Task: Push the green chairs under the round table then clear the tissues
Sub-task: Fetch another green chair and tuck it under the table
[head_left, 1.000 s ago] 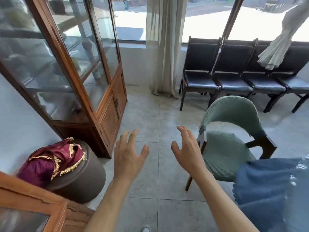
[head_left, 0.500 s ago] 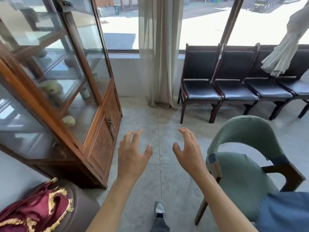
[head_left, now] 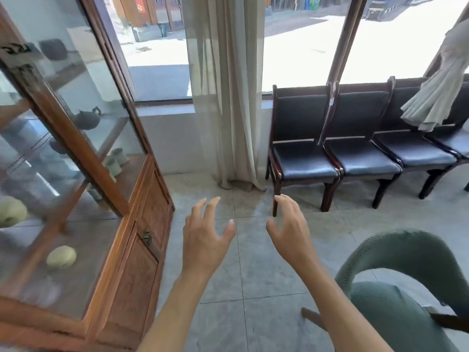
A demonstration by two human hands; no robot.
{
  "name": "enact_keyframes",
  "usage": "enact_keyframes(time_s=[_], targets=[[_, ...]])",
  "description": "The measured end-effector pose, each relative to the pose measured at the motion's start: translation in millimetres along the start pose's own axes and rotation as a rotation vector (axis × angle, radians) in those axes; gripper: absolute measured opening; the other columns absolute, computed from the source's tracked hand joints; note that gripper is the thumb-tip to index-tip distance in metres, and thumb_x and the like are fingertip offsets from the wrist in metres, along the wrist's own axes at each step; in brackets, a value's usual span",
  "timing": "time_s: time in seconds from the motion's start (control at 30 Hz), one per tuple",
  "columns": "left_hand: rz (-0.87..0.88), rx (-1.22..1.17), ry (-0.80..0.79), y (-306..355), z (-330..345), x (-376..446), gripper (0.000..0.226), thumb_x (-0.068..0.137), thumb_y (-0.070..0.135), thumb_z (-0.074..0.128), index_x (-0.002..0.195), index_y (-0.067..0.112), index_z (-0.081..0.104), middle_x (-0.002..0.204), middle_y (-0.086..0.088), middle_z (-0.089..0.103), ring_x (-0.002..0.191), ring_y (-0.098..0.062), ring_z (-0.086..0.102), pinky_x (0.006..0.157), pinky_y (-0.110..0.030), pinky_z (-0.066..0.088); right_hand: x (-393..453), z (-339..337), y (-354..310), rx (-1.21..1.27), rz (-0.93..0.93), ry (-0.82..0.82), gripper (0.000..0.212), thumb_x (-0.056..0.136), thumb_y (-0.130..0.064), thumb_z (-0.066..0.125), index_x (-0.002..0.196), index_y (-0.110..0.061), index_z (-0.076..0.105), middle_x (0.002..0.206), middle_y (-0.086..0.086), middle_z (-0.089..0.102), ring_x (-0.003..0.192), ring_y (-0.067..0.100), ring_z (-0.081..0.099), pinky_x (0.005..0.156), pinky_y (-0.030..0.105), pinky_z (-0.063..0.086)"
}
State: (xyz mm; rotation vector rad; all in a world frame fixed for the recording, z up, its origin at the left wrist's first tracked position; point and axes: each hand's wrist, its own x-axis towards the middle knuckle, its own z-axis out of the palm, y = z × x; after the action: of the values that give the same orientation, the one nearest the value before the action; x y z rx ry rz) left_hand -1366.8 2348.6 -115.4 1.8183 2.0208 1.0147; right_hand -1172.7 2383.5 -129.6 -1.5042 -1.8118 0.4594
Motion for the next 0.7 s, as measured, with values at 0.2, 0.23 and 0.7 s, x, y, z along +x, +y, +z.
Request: enact_keyframes(time_s=[0.2, 0.23, 0.7], targets=[[0.043, -0.029, -0.050, -1.6, 47.2, 95.0, 0.057, 0.090, 0.041, 0.062, 0.142, 0.026, 0.045, 0.147, -0.004, 0.042, 0.132, -0.022, 0.041, 0.108, -0.042, 0.038, 81.0, 11.7, 35.5, -0.035, 0.071, 0.055, 0.053, 0.091, -0.014, 0.060, 0.141, -0.005, 0.044, 0.148, 0.011, 0.044, 0.138, 0.021, 0.039, 0.112, 0.026, 0.028], [0.053, -0.048, -0.064, -0.4, 57.5, 113.1, 0.057, 0.090, 0.039, 0.062, 0.142, 0.026, 0.046, 0.147, -0.004, 0.043, 0.133, -0.023, 0.040, 0.109, -0.043, 0.038, 96.2, 13.3, 42.6, -0.036, 0.090, 0.066, 0.053, 0.092, -0.015, 0.059, 0.141, -0.006, 0.044, 0.148, 0.010, 0.044, 0.139, 0.021, 0.038, 0.113, 0.027, 0.028], [0.308, -0.179, -0.281, 67.8, 194.5, 354.7, 0.057, 0.088, 0.037, 0.067, 0.141, 0.026, 0.049, 0.145, -0.001, 0.044, 0.132, -0.022, 0.042, 0.109, -0.041, 0.038, 291.8, -4.3, 131.4, -0.087, 0.361, 0.355, 0.052, 0.088, -0.008, 0.061, 0.138, -0.002, 0.048, 0.143, 0.013, 0.049, 0.136, 0.024, 0.043, 0.114, 0.038, 0.034]])
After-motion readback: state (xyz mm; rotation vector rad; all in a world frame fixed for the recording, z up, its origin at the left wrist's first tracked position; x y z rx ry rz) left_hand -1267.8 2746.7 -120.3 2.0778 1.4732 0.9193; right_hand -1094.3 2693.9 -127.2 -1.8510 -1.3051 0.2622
